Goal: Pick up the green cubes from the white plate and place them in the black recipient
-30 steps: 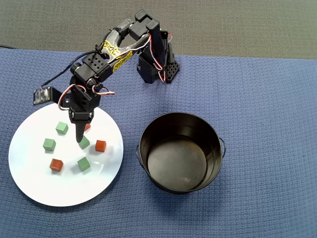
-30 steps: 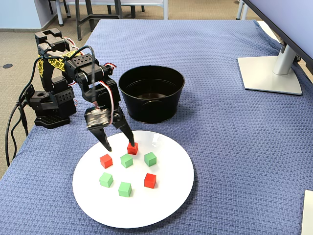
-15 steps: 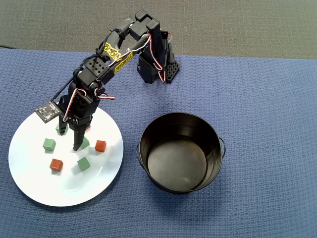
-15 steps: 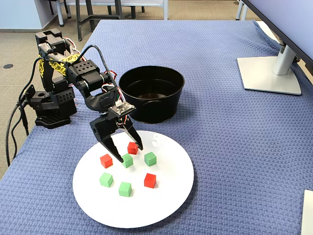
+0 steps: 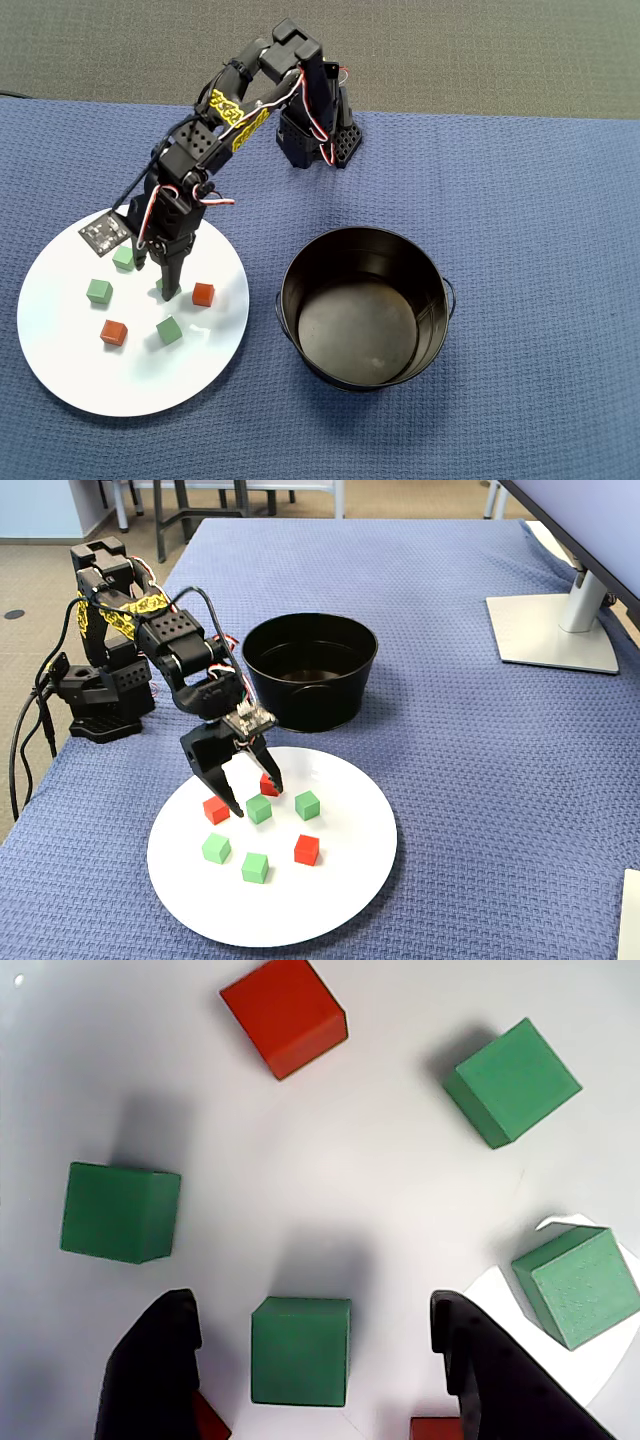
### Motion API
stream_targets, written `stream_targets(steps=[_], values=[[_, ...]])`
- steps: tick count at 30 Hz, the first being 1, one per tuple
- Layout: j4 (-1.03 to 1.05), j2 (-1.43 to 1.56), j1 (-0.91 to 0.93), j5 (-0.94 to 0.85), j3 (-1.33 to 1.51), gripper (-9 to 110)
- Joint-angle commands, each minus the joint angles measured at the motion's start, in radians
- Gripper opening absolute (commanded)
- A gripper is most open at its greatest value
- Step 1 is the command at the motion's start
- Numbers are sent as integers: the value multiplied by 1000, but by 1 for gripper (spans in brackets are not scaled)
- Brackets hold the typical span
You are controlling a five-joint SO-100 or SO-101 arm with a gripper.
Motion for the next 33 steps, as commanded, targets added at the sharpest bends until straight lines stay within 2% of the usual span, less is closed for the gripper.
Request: stream_targets(steps=[1,12,33], values=[[-26,-15,-6,-17,-43,23],[-23,-80,-17,-15,-83,22],[-107,-78,-55,26,14,17]])
